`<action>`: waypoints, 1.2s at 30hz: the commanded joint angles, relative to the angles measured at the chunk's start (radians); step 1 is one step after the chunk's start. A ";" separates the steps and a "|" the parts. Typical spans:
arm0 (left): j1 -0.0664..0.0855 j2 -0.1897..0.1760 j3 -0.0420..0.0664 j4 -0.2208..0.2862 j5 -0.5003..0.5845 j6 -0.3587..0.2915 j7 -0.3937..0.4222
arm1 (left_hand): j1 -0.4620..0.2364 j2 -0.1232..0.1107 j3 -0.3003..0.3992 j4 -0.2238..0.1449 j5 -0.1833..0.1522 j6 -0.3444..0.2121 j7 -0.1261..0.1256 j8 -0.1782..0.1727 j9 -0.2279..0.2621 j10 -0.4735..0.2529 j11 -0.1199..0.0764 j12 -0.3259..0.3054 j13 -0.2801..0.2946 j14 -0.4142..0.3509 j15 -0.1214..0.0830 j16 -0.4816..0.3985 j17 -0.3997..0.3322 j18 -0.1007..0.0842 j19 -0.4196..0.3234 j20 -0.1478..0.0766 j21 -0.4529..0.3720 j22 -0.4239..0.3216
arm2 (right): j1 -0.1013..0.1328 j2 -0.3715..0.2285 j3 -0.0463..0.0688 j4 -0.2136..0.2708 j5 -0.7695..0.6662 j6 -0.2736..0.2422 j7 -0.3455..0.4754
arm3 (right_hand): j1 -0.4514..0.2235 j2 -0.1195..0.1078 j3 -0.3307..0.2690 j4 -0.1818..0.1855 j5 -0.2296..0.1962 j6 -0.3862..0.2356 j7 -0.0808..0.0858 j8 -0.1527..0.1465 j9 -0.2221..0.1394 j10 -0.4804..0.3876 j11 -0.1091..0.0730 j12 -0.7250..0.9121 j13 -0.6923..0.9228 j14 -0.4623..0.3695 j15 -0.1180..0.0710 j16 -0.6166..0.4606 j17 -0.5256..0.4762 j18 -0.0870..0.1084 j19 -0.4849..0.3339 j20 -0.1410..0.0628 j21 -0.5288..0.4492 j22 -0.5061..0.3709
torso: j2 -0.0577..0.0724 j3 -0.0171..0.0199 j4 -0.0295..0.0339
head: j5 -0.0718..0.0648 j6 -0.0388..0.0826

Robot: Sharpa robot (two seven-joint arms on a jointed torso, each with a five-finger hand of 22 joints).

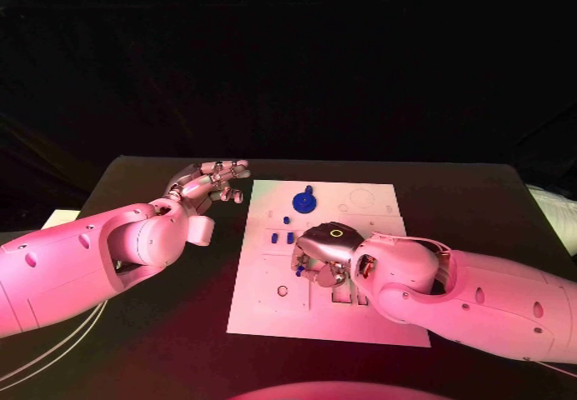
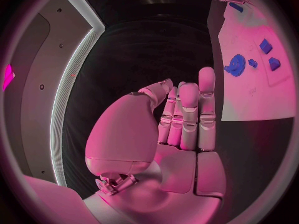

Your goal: Assemble the parts on the task board

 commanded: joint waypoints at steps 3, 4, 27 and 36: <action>0.000 0.001 0.001 0.005 -0.005 0.018 0.004 | 0.010 0.002 -0.004 -0.004 0.004 -0.008 -0.002 0.007 -0.001 -0.006 -0.003 0.005 -0.001 -0.007 -0.002 -0.005 -0.001 0.011 0.000 0.000 -0.004 -0.001 | -0.002 0.008 -0.006 -0.005 -0.051 0.076 -0.034 | -0.009 -0.002 -0.004 -0.004 -0.001 0.000 0.006 0.003 0.002 0.010 -0.001 0.000 0.001 0.066 0.007 0.001 0.053 -0.009 -0.006 0.006 0.000 -0.001 | 0.000 -0.0005 0.0007 | -0.001 -0.002; 0.000 0.001 0.001 0.005 -0.005 0.018 0.004 | 0.010 0.002 -0.004 -0.004 0.004 -0.008 -0.002 0.007 -0.001 -0.006 -0.003 0.005 -0.001 -0.007 -0.002 -0.005 -0.001 0.011 0.000 0.000 -0.004 -0.001 | -0.002 0.010 -0.007 -0.006 -0.053 0.080 -0.036 | -0.010 -0.002 -0.005 -0.004 -0.002 0.000 0.006 0.003 0.003 0.010 -0.001 0.000 0.001 0.066 0.007 0.001 0.053 -0.009 -0.006 0.006 -0.001 -0.001 | 0.000 -0.0003 0.0008 | 0.000 -0.002; 0.000 -0.003 0.001 0.007 -0.005 0.020 0.001 | 0.010 0.002 -0.006 -0.005 0.004 -0.010 -0.001 0.007 -0.001 -0.009 -0.002 0.007 -0.001 -0.007 -0.002 -0.005 -0.003 0.011 0.000 0.000 -0.006 -0.003 | -0.002 0.015 -0.019 -0.016 -0.053 -0.015 -0.035 | -0.078 -0.054 -0.091 0.009 -0.020 -0.184 0.031 -0.011 -0.049 -0.216 0.045 -0.003 -0.003 0.035 0.046 -0.083 -0.067 0.025 -0.112 0.041 -0.117 -0.167 | 0.000 0.0011 -0.0004 | -0.002 -0.002; 0.000 -0.005 0.001 0.006 -0.005 0.020 0.000 | 0.010 0.002 -0.006 -0.005 0.004 -0.010 -0.001 0.007 -0.001 -0.009 -0.002 0.007 -0.001 -0.007 -0.002 -0.005 -0.003 0.011 0.000 0.000 -0.006 -0.003 | 0.004 -0.051 -0.003 0.045 -0.027 -0.074 -0.021 | -0.065 -0.042 -0.120 0.008 -0.018 -0.164 0.031 -0.005 -0.048 -0.194 0.038 0.029 0.001 0.031 0.039 -0.105 -0.097 0.026 -0.106 0.038 -0.126 -0.174 | -0.001 0.0012 -0.0003 | -0.008 0.004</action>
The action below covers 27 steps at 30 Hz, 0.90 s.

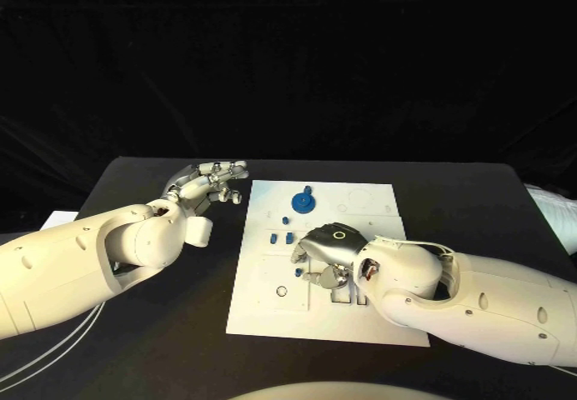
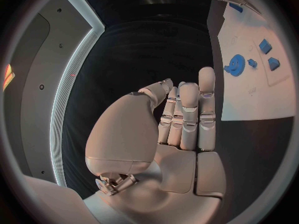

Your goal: Assemble the parts on the task board

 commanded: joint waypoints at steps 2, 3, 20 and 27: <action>0.000 -0.001 0.001 0.002 -0.004 0.019 0.002 | 0.010 0.002 -0.003 -0.002 0.004 -0.006 0.002 0.003 -0.001 -0.005 0.002 0.007 -0.001 -0.007 -0.002 -0.005 -0.001 0.011 0.000 0.000 -0.006 -0.001 | 0.016 -0.047 0.011 0.039 0.017 -0.039 -0.005 | 0.007 0.010 -0.007 0.001 0.001 0.013 -0.004 0.005 0.001 0.016 -0.002 0.012 0.001 0.030 0.000 -0.007 -0.002 0.010 0.007 -0.006 -0.006 0.001 | -0.001 -0.0014 -0.0002 | -0.006 0.005; 0.000 -0.001 0.001 0.003 -0.004 0.019 0.002 | 0.010 0.002 -0.003 -0.002 0.004 -0.006 0.002 0.003 -0.001 -0.005 0.002 0.007 -0.001 -0.007 -0.002 -0.005 -0.001 0.011 0.000 0.000 -0.006 -0.001 | 0.023 -0.061 0.013 0.046 0.022 -0.038 -0.009 | 0.007 0.009 -0.009 0.001 0.000 0.013 -0.007 0.005 0.001 0.019 -0.002 0.014 0.000 0.031 0.000 -0.007 -0.002 0.010 0.008 -0.006 -0.006 0.001 | -0.001 -0.0015 -0.0009 | -0.007 0.006; 0.000 -0.004 0.001 0.009 -0.004 0.021 0.003 | 0.010 0.002 -0.003 -0.002 0.004 -0.006 0.002 0.003 -0.001 -0.005 0.002 0.007 -0.001 -0.007 -0.002 -0.005 -0.001 0.011 0.000 0.000 -0.006 -0.001 | 0.089 -0.207 0.021 0.058 0.026 0.033 -0.072 | 0.011 -0.013 -0.085 0.023 -0.008 -0.011 -0.047 -0.001 -0.004 -0.026 -0.024 0.005 -0.003 0.034 -0.037 -0.021 -0.019 0.012 0.009 -0.041 -0.027 -0.019 | -0.001 -0.0015 -0.0013 | -0.029 0.022; 0.000 -0.004 0.000 0.009 -0.004 0.022 0.002 | 0.010 0.002 -0.003 -0.002 0.004 -0.006 0.002 0.003 -0.001 -0.005 0.002 0.007 -0.001 -0.007 -0.002 -0.005 -0.001 0.011 0.000 0.000 -0.006 -0.001 | 0.089 -0.210 0.020 0.048 0.018 0.061 -0.074 | 0.025 0.001 -0.091 0.029 -0.007 -0.003 -0.057 0.002 -0.002 -0.009 -0.027 0.016 -0.001 0.036 -0.039 -0.022 -0.019 0.011 0.013 -0.046 -0.029 -0.020 | 0.000 -0.0014 0.0011 | -0.031 0.019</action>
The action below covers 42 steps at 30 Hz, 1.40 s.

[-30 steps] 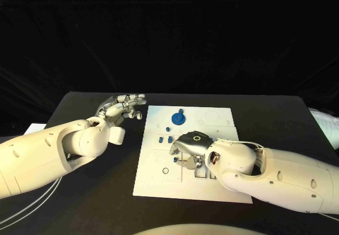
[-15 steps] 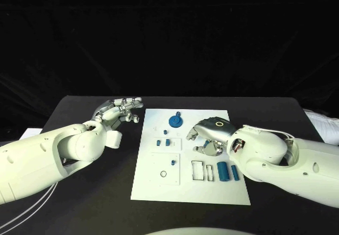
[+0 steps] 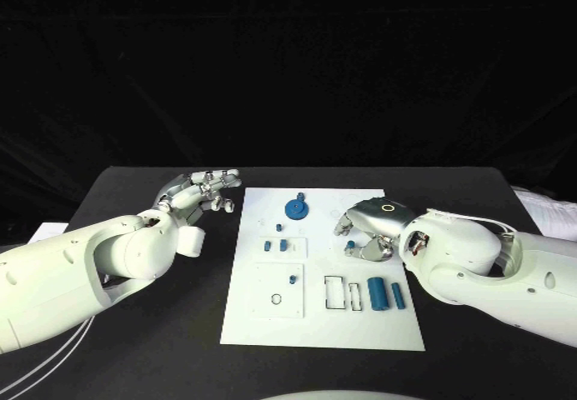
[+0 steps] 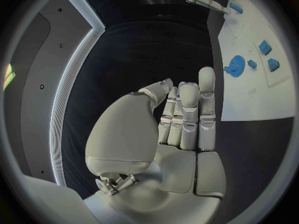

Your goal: Assemble the parts on the task board

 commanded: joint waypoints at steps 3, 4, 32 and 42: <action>0.000 0.000 0.001 0.003 -0.004 0.020 0.003 | 0.010 0.002 -0.003 -0.002 0.004 -0.006 0.002 0.003 -0.001 -0.005 0.002 0.007 -0.001 -0.007 -0.002 -0.005 -0.001 0.011 0.000 0.000 -0.006 -0.001 | 0.000 0.000 0.000 -0.009 -0.016 0.064 -0.015 | 0.024 0.015 -0.003 0.005 0.000 0.015 -0.010 0.005 0.002 0.028 -0.008 0.015 0.001 0.040 -0.012 -0.005 0.002 0.011 0.005 -0.012 -0.006 0.001 | 0.000 -0.0006 0.0005 | -0.001 -0.003; 0.000 0.000 0.001 0.003 -0.004 0.020 0.003 | 0.010 0.002 -0.003 -0.002 0.004 -0.006 0.002 0.003 -0.001 -0.005 0.002 0.007 -0.001 -0.007 -0.002 -0.005 -0.001 0.011 0.000 0.000 -0.006 -0.001 | 0.000 0.000 0.000 -0.011 -0.017 0.070 -0.016 | 0.026 0.018 -0.001 0.006 0.000 0.018 -0.009 0.005 0.003 0.032 -0.010 0.016 0.001 0.040 -0.014 -0.004 0.003 0.011 0.006 -0.013 -0.005 0.002 | 0.001 -0.0007 0.0002 | -0.001 -0.003; 0.000 0.000 0.000 0.002 -0.004 0.023 0.002 | 0.010 0.002 -0.003 -0.002 0.004 -0.006 0.002 0.003 -0.001 -0.005 0.002 0.007 -0.001 -0.007 -0.002 -0.005 -0.001 0.011 0.000 0.000 -0.006 -0.001 | -0.005 0.024 -0.002 -0.047 -0.025 0.084 -0.009 | 0.033 0.034 0.036 0.029 -0.008 0.102 -0.001 0.017 0.012 0.113 -0.021 0.030 -0.001 0.046 -0.026 0.010 0.022 0.004 0.033 -0.023 0.011 0.029 | 0.001 -0.0001 0.0000 | -0.006 -0.006; 0.000 0.001 0.000 0.000 -0.005 0.026 0.000 | 0.011 0.004 -0.005 -0.003 0.004 -0.007 0.003 0.004 -0.001 -0.007 0.002 0.009 -0.001 -0.007 -0.001 -0.004 -0.002 0.011 0.001 0.001 -0.007 -0.001 | -0.005 0.029 -0.002 -0.050 -0.004 0.023 -0.006 | 0.057 0.066 0.073 0.027 -0.021 0.150 0.000 0.029 0.021 0.178 -0.026 0.039 0.003 0.050 -0.012 0.018 0.027 -0.006 0.061 -0.012 0.043 0.076 | 0.000 -0.0008 0.0001 | -0.008 -0.008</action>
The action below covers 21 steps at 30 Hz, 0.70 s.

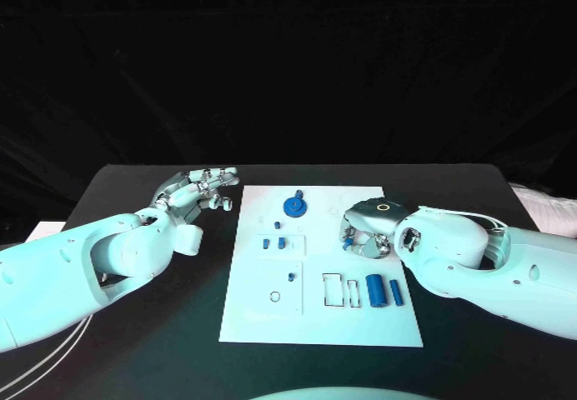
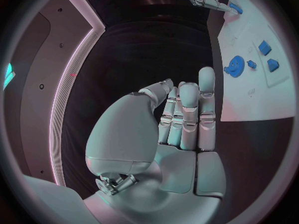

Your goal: Assemble the parts on the task board

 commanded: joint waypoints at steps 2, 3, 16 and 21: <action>0.000 0.002 0.001 0.001 -0.006 0.021 0.002 | 0.008 0.000 -0.005 -0.003 0.004 -0.007 0.002 0.004 -0.001 -0.007 0.002 0.002 -0.001 -0.007 -0.001 -0.004 -0.002 0.011 0.001 0.001 -0.003 -0.002 | -0.001 0.001 0.000 0.001 0.008 -0.056 0.000 | 0.039 0.033 0.037 -0.025 -0.018 0.024 0.003 0.009 0.009 0.039 -0.006 0.008 0.004 0.048 0.005 0.005 -0.002 -0.006 0.014 -0.002 0.015 0.020 | 0.000 -0.0003 0.0008 | -0.001 -0.001; 0.000 0.002 0.001 0.001 -0.008 0.021 0.002 | 0.009 0.000 -0.005 -0.004 0.004 -0.007 0.002 0.005 -0.001 -0.007 0.002 0.003 -0.001 -0.008 -0.001 -0.004 -0.003 0.011 0.002 0.001 -0.004 -0.002 | -0.001 0.000 0.000 0.002 0.009 -0.063 -0.002 | 0.049 0.036 0.047 -0.034 -0.019 0.026 0.006 0.009 0.010 0.045 -0.006 0.007 0.004 0.048 0.005 0.007 0.000 -0.007 0.015 -0.002 0.018 0.023 | 0.000 -0.0003 0.0013 | 0.000 -0.001; 0.000 0.002 0.000 0.000 -0.012 0.019 0.002 | 0.011 0.001 -0.004 -0.006 0.004 -0.007 0.002 0.005 -0.001 -0.008 0.001 0.004 -0.001 -0.008 -0.002 -0.005 -0.004 0.011 0.002 0.001 -0.004 -0.002 | 0.011 -0.037 0.004 0.070 0.074 -0.105 -0.015 | 0.081 0.033 0.104 -0.086 -0.019 0.037 0.015 0.005 0.017 0.088 -0.006 0.000 0.010 0.048 0.005 0.016 0.008 -0.009 0.018 -0.005 0.037 0.045 | -0.001 -0.0001 0.0005 | 0.000 0.000; 0.000 0.003 0.000 -0.001 -0.012 0.020 0.002 | 0.011 0.001 -0.004 -0.006 0.004 -0.007 0.002 0.005 -0.001 -0.008 0.001 0.004 -0.001 -0.008 -0.002 -0.005 -0.004 0.011 0.002 0.001 -0.004 -0.002 | 0.027 -0.040 0.006 0.128 0.125 -0.120 -0.006 | 0.078 0.030 0.106 -0.088 -0.018 0.036 0.017 0.004 0.017 0.087 -0.005 -0.003 0.010 0.048 0.005 0.015 0.005 -0.009 0.016 -0.004 0.037 0.045 | -0.001 -0.0009 -0.0001 | 0.004 0.000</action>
